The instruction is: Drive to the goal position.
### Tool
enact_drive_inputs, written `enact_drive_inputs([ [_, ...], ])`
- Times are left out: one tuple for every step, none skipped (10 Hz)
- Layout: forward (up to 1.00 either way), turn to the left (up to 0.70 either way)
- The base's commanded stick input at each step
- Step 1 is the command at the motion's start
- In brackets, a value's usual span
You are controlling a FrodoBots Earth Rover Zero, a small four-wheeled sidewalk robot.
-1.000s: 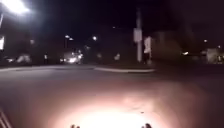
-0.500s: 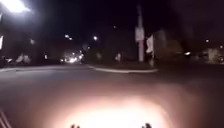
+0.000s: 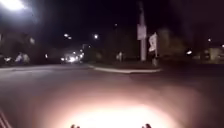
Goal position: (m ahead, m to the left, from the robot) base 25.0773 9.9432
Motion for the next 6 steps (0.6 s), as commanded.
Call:
enact_drive_inputs([
  [0.70, 0.00],
  [0.70, 0.00],
  [0.70, 0.00],
  [0.70, 0.00],
  [0.70, 0.00],
  [0.70, 0.00],
])
